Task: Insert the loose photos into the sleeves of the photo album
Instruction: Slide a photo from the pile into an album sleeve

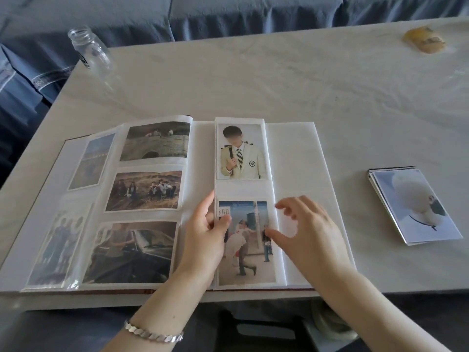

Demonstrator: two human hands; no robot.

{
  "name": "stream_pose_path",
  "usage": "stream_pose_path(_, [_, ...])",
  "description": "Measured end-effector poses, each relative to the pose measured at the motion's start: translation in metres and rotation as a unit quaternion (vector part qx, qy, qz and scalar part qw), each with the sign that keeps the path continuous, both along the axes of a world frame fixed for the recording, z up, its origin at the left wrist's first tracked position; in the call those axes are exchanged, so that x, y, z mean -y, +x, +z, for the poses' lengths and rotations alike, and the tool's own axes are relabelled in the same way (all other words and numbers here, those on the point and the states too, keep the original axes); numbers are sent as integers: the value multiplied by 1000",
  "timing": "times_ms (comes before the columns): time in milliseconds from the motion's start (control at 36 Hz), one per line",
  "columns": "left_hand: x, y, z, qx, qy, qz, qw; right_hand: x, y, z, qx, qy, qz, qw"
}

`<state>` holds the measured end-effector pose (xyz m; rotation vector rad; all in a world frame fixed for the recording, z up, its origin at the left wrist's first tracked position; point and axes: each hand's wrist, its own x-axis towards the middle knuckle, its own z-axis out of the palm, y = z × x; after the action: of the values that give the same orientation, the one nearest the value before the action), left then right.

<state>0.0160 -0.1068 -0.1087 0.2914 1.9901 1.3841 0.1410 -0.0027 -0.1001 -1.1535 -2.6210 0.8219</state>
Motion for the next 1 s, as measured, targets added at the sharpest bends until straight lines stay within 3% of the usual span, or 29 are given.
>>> stream_pose_path(56, [-1,0,-2,-3,-4,3,1000,2,0,-8,-42,53,82,994])
stream_pose_path(111, [0,-1,-3,-11,-11,0,1000,4,2,-18,-20,107,149,983])
stream_pose_path(194, [0,-2,-4,-39,-26,-14,999,-1,8,-28,-9,118,153,981])
stream_pose_path(250, [0,-1,-1,-105,-60,-35,992,-11,16,-32,-18,107,120,987])
stream_pose_path(361, [-4,2,6,-319,-99,-102,937,-40,32,-33,-43,84,15,995])
stream_pose_path(472, [-19,-2,8,-437,-108,-256,855,-70,55,-25,-17,90,-77,993])
stream_pose_path(583, [-36,-4,8,-438,-125,-351,818,-94,78,-10,132,20,-188,973])
stream_pose_path(722, [-55,3,5,-446,-145,-367,803,-112,96,-16,216,50,-201,954])
stream_pose_path(889, [-65,12,10,-432,-163,-362,810,-110,102,-19,250,142,-137,948])
stream_pose_path(1000, [-70,15,10,-422,-161,-365,814,-106,100,-17,255,153,-115,948])
